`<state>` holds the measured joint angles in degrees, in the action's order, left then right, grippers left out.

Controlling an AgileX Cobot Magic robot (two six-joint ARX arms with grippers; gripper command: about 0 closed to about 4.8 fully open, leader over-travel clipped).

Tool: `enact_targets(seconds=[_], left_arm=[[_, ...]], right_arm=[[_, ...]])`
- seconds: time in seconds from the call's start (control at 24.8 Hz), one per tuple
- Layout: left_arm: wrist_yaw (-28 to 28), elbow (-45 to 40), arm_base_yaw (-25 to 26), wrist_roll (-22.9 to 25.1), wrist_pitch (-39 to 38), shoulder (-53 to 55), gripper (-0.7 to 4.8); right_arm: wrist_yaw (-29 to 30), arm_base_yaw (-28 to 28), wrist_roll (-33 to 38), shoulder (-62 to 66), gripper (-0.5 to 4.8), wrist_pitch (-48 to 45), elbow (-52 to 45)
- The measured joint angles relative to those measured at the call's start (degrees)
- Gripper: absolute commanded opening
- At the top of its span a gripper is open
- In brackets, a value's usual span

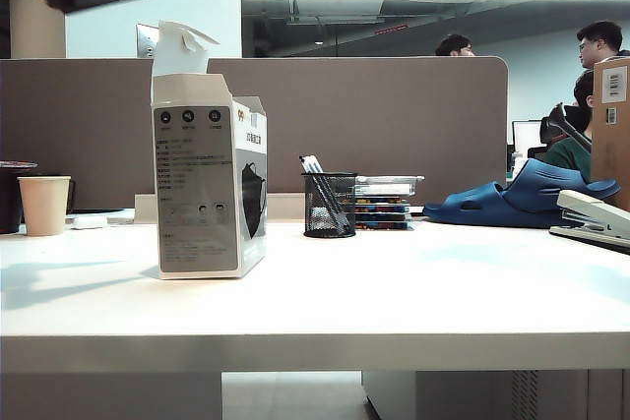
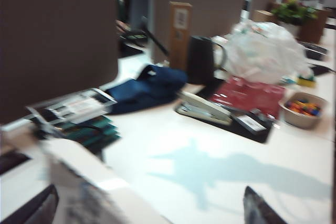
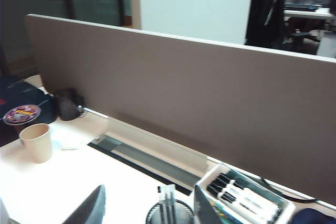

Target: Put the mask into the mask box.

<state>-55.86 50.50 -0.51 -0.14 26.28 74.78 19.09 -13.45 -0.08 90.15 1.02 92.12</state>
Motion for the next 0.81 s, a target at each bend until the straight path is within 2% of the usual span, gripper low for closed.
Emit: enact_targets(seconds=[0.04, 0.16, 0.2, 0.24, 0.28, 0.4, 0.48, 0.53, 0.69, 0.73, 0.81], left_arm=[[0.4, 0.0, 0.4, -0.4, 0.0, -0.9, 4.79], [2.5, 0.0, 2.1, -1.0, 0.6, -5.5, 4.79], [5.2, 0.0, 3.4, -1.1, 0.5, -7.2, 4.79], [6.9, 0.0, 4.1, -1.2, 0.4, -8.1, 4.05], [9.3, 0.0, 5.2, -1.2, 0.1, -9.9, 3.48], [11.0, 0.0, 6.9, -1.4, 0.1, -12.6, 1.64], [12.3, 0.0, 7.9, -1.5, 0.0, -14.6, 0.7], [13.3, 0.0, 8.2, -1.6, -0.1, -15.7, 0.47], [18.0, 0.0, 8.2, -1.7, -0.3, -19.3, 0.31], [19.4, 0.0, 8.2, -1.7, -0.6, -20.0, -0.06], [23.3, 0.0, 8.2, -1.8, -3.5, -22.6, -0.06]], right_arm=[[0.0, 0.5, 0.0, -0.5, 2.04, 0.5, 0.0], [0.0, 3.3, 0.0, -3.5, 0.35, 3.7, 0.0], [0.0, 4.6, 0.0, -4.9, 0.14, 5.3, 0.0], [0.0, 5.3, -0.1, -5.5, -0.05, 6.1, 0.0], [0.0, 7.1, 0.0, -7.1, -0.05, 8.5, 0.0], [0.0, 9.2, 0.0, -9.6, -0.05, 12.2, 0.0], [0.0, 10.3, 0.0, -11.4, -0.05, 14.6, 0.0], [0.0, 10.9, 0.0, -12.0, -0.05, 15.3, 0.0], [-0.1, 13.7, 0.0, -14.8, -0.06, 19.0, 0.0], [-0.6, 14.0, 0.0, -15.5, -0.05, 20.0, 0.0], [-2.3, 14.1, -0.3, -17.0, -0.05, 22.6, 0.0]])
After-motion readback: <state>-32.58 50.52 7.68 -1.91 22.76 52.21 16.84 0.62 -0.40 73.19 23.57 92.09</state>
